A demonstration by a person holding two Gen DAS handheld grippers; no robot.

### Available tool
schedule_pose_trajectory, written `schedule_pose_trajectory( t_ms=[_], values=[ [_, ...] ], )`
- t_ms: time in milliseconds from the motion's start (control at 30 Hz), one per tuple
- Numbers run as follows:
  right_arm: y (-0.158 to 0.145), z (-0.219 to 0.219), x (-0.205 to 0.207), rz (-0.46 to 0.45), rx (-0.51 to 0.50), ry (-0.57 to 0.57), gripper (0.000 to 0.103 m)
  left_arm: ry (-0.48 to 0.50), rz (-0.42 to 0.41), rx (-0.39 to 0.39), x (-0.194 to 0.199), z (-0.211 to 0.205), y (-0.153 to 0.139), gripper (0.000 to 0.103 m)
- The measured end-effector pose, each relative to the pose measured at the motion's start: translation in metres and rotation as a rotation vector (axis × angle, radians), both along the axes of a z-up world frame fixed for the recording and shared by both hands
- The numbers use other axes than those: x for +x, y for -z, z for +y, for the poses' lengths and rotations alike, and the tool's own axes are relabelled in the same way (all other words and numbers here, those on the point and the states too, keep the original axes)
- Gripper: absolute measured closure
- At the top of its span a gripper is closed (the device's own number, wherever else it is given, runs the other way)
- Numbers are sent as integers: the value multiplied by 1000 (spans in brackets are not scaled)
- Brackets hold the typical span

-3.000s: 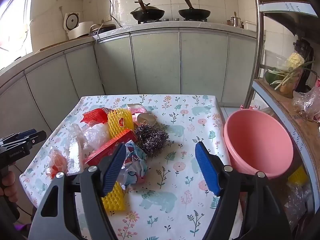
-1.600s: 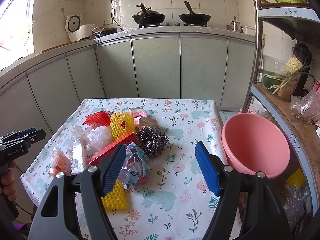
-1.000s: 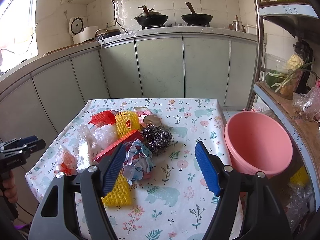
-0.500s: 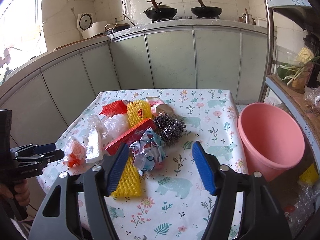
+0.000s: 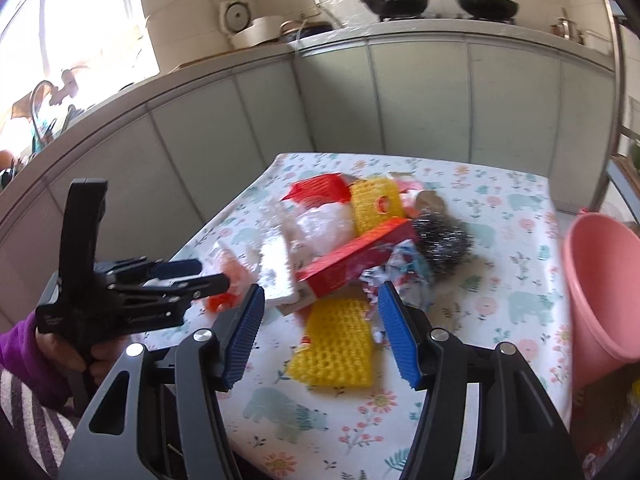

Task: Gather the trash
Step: 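Grasp the white styrofoam piece with the right tool while the left tool grasps the white plastic bag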

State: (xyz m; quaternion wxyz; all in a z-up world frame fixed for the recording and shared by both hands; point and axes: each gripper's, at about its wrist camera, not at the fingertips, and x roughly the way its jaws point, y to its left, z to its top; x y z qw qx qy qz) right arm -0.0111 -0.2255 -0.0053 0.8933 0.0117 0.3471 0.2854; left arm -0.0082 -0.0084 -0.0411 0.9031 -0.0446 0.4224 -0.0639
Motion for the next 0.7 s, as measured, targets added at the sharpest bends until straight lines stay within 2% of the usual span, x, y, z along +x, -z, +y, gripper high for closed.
schedule_pose_trajectory(
  t_ms=[100,167,233,267,300,633,700],
  values=[
    [3,14,1,14,-23,-50,43,0,11,-12,5,5,3,59],
    [6,23,3,23,-43,-72,43,5,8,-23,7,9,3,62],
    [9,31,5,31,-65,-89,43,15,-3,-20,7,10,3,68],
    [10,33,6,36,-70,-96,43,22,-11,-21,6,10,3,75],
    [11,37,7,41,-76,-101,43,28,-13,-24,6,12,2,76],
    [21,61,12,43,-131,-131,43,40,-41,-51,-2,16,-7,78],
    [25,61,15,43,-139,-119,49,40,-43,-54,-3,17,-8,78]
  ],
)
